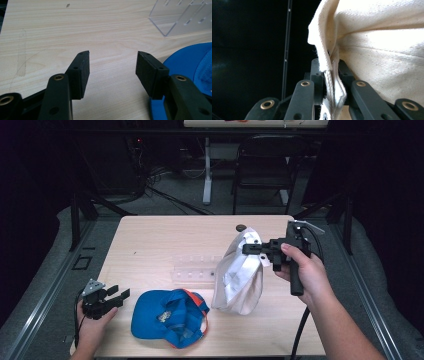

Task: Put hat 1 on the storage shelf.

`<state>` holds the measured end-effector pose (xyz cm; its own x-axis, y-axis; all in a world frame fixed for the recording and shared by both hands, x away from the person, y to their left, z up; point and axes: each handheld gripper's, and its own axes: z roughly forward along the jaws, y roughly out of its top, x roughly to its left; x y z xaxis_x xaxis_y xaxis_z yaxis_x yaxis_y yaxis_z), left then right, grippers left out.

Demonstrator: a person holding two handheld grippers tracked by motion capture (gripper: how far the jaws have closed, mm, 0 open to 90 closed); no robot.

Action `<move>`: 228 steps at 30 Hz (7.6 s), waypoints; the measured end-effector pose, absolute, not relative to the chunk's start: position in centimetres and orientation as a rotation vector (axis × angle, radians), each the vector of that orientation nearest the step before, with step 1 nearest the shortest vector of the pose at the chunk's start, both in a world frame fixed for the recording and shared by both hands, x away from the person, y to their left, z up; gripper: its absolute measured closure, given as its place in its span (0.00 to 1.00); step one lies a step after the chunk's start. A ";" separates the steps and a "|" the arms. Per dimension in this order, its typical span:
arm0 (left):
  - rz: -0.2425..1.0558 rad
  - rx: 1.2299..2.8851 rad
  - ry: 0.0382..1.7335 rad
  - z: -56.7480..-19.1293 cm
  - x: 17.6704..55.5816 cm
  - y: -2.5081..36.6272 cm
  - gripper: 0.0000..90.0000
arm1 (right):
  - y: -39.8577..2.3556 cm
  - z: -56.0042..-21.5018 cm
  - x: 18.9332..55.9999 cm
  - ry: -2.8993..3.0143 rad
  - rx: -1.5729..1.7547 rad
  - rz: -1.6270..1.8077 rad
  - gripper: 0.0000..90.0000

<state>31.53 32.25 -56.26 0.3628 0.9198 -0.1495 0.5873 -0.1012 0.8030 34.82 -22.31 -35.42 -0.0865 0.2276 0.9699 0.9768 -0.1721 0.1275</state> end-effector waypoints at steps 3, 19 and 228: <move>0.496 1.808 1.328 -56.2 31.5 32.3 0.50 | -22.1 -35.2 35.0 -1.344 -1.456 -1.335 0.88; 0.496 1.807 1.327 -56.2 31.6 32.3 0.50 | -20.5 -33.5 37.5 -1.274 -1.416 -1.410 0.87; 0.499 2.072 0.852 -52.6 33.7 16.9 0.79 | -22.0 -51.0 30.9 -2.073 -1.728 -1.414 0.57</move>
<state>33.75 16.91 -52.63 0.6926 0.7197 0.0482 0.3944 -0.4338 0.8101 30.93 -21.95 -51.02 -0.3536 0.7261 0.5897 0.8139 -0.0719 0.5766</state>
